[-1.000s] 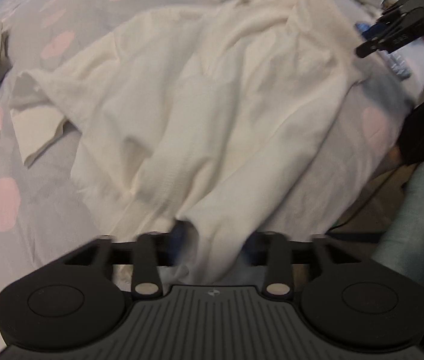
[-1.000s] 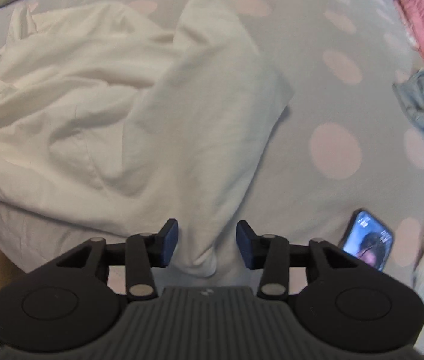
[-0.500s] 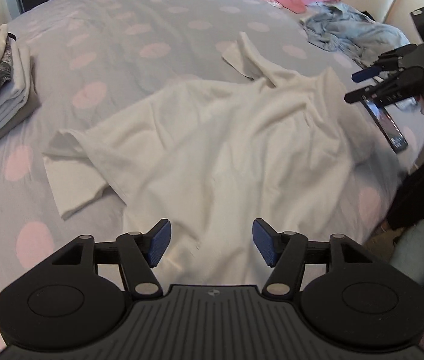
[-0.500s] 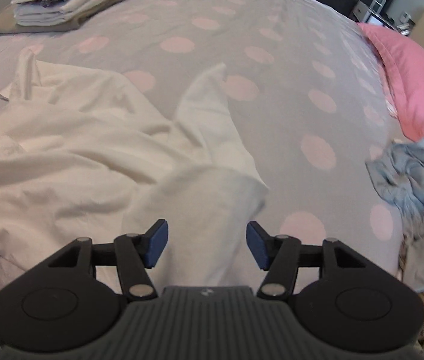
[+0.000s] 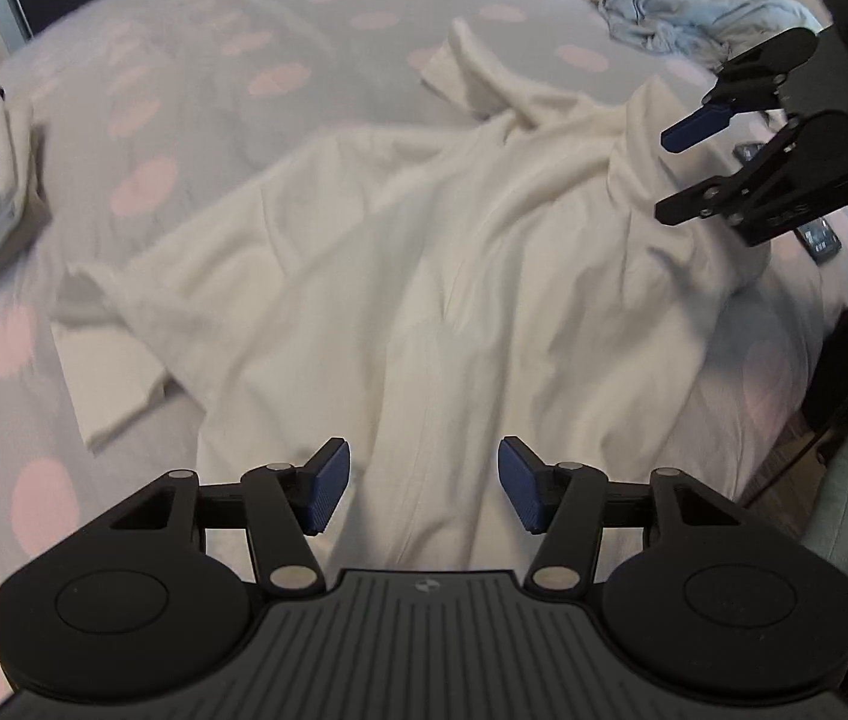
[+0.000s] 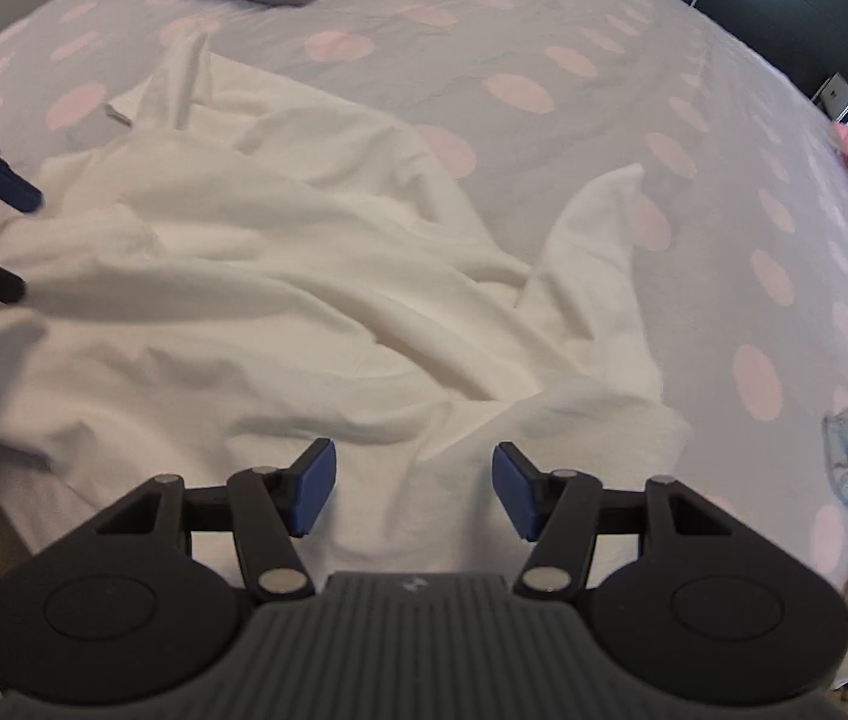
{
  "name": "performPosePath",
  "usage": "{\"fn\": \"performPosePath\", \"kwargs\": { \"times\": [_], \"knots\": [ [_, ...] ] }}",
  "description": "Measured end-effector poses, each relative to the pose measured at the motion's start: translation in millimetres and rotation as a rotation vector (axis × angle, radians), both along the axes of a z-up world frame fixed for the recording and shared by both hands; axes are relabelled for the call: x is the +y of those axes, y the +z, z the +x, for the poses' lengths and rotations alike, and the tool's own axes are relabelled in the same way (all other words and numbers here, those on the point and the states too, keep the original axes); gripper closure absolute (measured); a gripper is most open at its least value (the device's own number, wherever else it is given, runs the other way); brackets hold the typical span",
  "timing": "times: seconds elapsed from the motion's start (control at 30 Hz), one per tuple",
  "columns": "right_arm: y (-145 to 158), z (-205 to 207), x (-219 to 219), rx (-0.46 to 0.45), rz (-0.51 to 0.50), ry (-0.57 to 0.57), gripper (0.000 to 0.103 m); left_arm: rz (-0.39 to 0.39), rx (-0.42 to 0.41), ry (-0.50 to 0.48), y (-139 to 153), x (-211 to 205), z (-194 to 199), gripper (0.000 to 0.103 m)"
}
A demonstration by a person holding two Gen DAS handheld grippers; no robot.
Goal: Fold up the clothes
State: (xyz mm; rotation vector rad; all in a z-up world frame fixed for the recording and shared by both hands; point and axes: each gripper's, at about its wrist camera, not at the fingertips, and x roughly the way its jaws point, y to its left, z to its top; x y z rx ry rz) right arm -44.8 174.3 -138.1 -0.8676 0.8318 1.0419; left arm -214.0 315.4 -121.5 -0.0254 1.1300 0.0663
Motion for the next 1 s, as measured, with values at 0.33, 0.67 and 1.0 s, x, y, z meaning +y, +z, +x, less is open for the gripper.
{"fn": "performPosePath", "kwargs": {
  "times": [0.33,0.67,1.0],
  "knots": [
    [-5.0,49.8,0.2,-0.024,0.006,-0.119,0.028,-0.003,0.015,0.027,7.8,-15.7,24.0,0.05],
    [-6.1,39.1,-10.0,0.256,0.006,-0.176,0.094,-0.116,-0.012,0.087,9.2,-26.0,23.5,0.05],
    [-9.7,-80.9,-23.3,0.537,-0.038,0.112,0.094,-0.36,0.009,0.249,-9.9,-26.2,3.8,0.05]
  ]
}}
